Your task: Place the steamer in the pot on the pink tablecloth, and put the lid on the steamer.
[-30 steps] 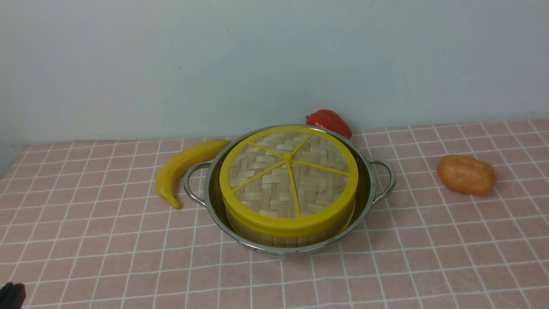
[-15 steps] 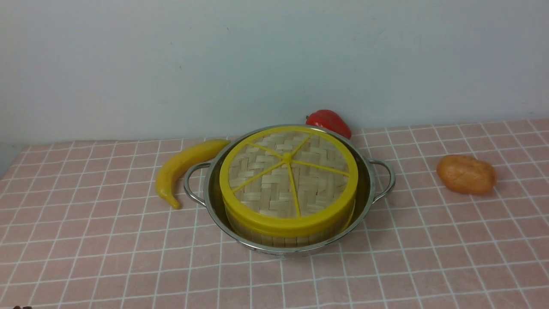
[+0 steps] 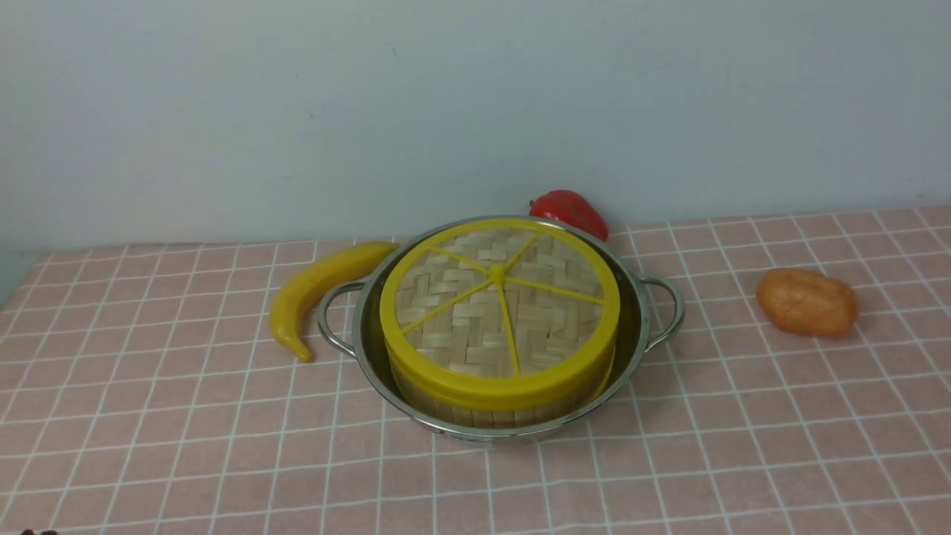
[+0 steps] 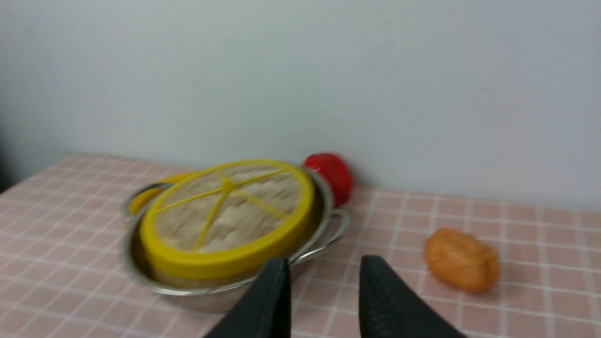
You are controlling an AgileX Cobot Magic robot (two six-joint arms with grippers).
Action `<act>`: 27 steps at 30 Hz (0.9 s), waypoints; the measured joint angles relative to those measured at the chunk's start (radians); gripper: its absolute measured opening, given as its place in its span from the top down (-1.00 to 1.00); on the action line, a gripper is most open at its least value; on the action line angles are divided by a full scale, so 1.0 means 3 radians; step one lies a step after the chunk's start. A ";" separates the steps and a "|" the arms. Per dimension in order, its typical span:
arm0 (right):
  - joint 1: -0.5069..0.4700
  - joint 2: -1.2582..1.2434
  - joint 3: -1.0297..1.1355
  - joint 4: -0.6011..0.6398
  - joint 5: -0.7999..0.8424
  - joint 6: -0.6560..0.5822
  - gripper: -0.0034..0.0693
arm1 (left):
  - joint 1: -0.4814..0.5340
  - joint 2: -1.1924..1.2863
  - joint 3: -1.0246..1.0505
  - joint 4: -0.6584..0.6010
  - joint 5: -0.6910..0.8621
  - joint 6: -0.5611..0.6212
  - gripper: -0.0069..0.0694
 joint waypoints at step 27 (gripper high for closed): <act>-0.0887 -0.0159 0.2044 -0.0025 -0.1856 -0.0055 0.25 | 0.0000 0.0000 0.0004 0.0000 0.0000 0.0000 0.57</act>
